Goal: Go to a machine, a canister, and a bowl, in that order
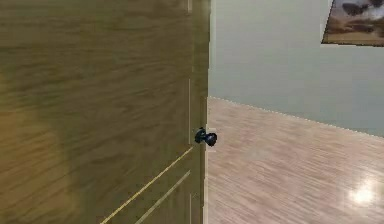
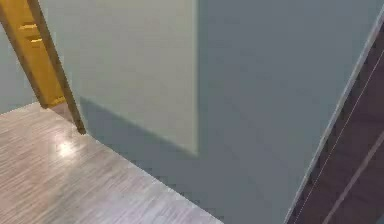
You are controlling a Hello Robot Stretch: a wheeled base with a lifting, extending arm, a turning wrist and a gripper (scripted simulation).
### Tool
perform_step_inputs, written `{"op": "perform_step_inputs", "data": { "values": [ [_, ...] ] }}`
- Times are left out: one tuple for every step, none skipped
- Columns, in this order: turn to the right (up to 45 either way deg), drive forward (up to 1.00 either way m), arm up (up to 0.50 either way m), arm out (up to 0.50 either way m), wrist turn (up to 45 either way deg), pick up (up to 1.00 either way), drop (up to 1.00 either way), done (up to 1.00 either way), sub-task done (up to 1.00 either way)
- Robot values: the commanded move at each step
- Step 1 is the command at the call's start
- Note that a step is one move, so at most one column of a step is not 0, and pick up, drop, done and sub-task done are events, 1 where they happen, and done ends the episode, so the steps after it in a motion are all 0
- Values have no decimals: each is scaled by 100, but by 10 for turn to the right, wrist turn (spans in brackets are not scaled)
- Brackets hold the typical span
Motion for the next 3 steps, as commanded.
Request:
{"op": "perform_step_inputs", "data": {
  "values": [
    [450,0,0,0,0,0,0,0,0],
    [0,100,0,0,0,0,0,0,0],
    [0,100,0,0,0,0,0,0,0]
  ]
}}
